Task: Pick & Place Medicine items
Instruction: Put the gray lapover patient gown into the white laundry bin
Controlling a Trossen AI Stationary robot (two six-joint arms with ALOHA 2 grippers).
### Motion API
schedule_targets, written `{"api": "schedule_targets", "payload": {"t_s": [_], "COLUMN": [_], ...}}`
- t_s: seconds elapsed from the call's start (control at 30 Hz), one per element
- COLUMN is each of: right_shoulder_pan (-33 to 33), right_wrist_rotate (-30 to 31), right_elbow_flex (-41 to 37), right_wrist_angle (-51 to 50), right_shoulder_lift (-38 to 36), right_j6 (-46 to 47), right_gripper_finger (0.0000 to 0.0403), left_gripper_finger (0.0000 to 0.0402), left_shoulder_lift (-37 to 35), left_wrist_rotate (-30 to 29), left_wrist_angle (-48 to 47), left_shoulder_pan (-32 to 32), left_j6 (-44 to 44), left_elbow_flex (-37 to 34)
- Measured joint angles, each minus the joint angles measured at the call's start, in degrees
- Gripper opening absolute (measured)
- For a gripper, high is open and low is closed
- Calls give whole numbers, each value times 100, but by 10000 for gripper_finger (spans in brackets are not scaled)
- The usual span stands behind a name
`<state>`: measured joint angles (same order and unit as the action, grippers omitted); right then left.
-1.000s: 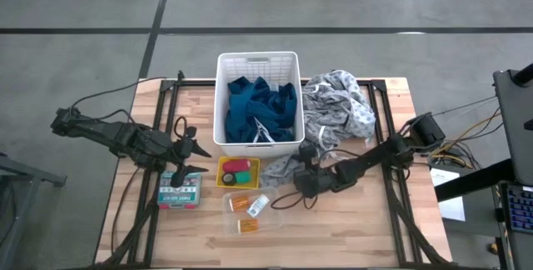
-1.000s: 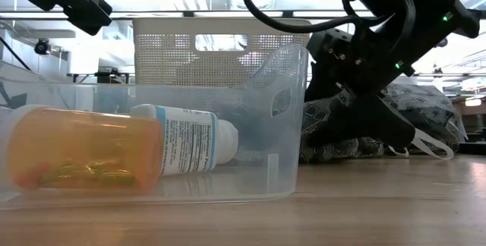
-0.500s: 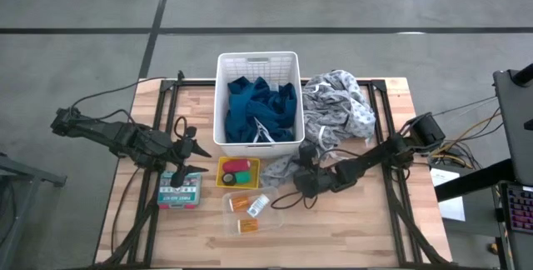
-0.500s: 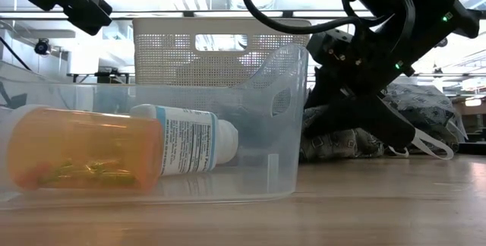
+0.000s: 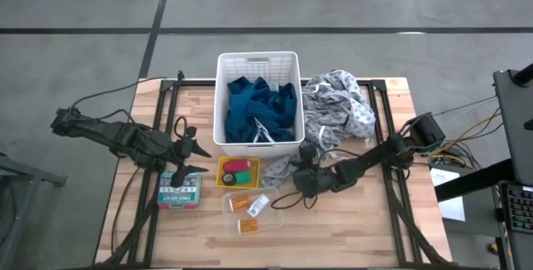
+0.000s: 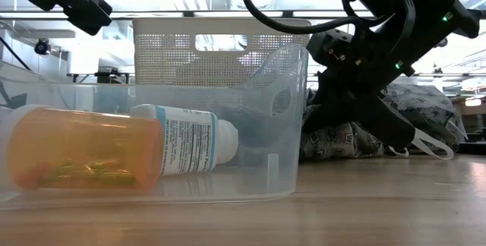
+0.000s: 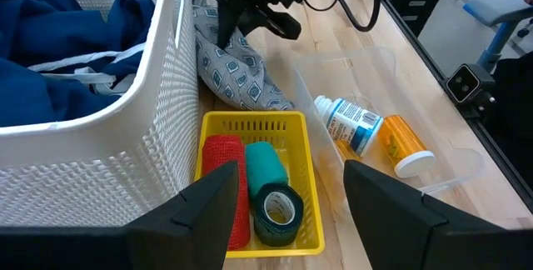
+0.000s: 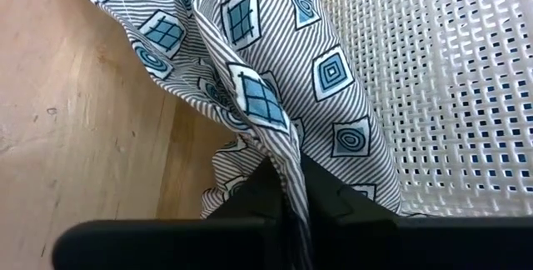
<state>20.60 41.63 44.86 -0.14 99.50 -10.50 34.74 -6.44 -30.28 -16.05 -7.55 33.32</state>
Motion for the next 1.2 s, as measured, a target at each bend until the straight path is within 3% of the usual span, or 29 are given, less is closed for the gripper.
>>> {"api": "schedule_targets", "payload": {"t_s": [0.23, 0.47, 0.8, 0.93, 1.03, 1.2], "right_shoulder_pan": [19, 334, 1137, 1191, 1180, 1164], "right_wrist_rotate": [0, 0, -374, -797, -875, -820], "right_elbow_flex": [-2, 9, 892, 1520, 2029, 2672], "right_wrist_angle": [-7, -719, -3646, -4951, -5969, -7238], "right_shoulder_lift": [-42, -474, -1348, -1517, -1585, -1624], "right_j6": [41, 1038, 2231, 2729, 3336, 3453], "right_gripper_finger": [9, 9, 9, 9, 9, 8], "left_gripper_finger": [226, 226, 226, 226, 226, 226], "left_shoulder_lift": [0, -4, -2, -2, -2, -2], "left_wrist_rotate": [0, 0, 0, 0, 0, 0], "left_wrist_angle": [0, 0, -1, 2, 0, 0], "left_shoulder_pan": [0, 2, 2, 1, 0, 1], "left_j6": [0, 0, 0, 0, 0, 0], "left_elbow_flex": [0, 0, 0, 0, 0, 0]}}
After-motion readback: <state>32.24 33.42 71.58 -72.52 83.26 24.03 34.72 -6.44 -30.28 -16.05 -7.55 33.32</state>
